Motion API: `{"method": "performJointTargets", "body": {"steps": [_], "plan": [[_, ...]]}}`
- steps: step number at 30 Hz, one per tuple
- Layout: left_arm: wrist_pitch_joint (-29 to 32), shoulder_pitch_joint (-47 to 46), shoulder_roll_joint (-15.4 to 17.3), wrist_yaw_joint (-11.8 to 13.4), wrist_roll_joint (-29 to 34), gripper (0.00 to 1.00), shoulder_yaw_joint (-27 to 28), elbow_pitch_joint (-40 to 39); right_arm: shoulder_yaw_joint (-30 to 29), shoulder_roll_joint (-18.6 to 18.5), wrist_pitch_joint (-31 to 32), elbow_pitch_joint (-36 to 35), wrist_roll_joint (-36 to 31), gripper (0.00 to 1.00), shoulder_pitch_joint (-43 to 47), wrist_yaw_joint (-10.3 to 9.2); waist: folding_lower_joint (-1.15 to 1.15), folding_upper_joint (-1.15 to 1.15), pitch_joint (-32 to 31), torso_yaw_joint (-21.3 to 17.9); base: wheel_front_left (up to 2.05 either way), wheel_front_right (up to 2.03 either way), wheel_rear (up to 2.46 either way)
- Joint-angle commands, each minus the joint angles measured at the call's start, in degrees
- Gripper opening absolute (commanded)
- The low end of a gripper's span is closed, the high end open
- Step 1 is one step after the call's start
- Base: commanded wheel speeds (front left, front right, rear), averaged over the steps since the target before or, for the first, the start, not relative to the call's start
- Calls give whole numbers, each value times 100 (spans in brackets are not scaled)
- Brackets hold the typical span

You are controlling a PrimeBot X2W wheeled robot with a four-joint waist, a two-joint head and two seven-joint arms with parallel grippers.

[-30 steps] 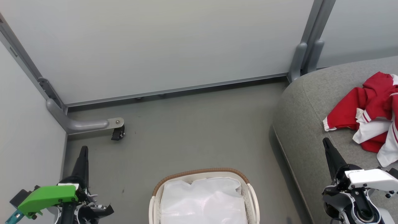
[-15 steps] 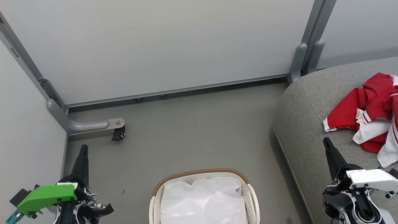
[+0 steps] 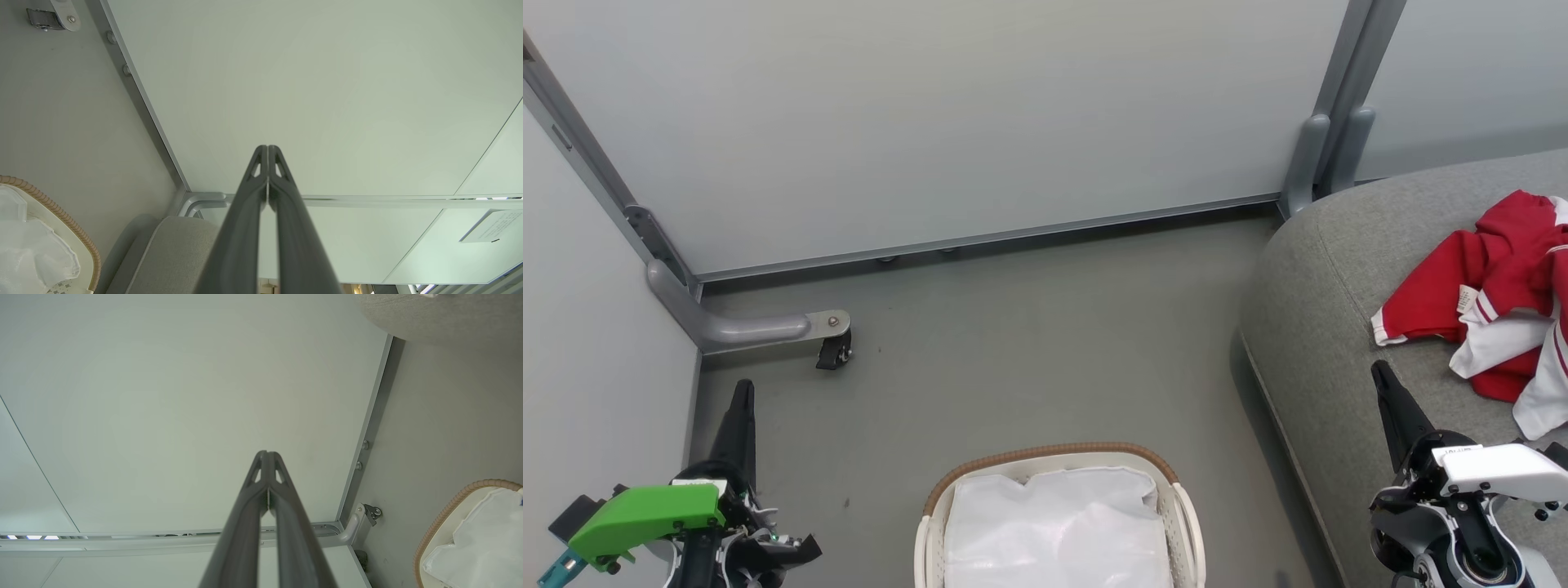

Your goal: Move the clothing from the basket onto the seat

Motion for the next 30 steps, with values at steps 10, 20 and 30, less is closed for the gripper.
{"method": "performJointTargets", "body": {"steps": [10, 20, 30], "plan": [[20, -59, 40, -26, -19, 0, 12, -11, -11, -34, 16, -17, 19, 0, 62, -2, 0, 0, 0, 0, 0, 0, 0], [20, -59, 39, -26, -19, 0, 12, -11, -11, -33, 15, -17, 20, 0, 62, -2, 0, 0, 0, 0, 0, 0, 0], [19, -59, 39, -27, -20, 0, 12, -11, -11, -33, 15, -16, 20, 0, 63, -2, 0, 0, 0, 0, 0, 0, 0]]}}
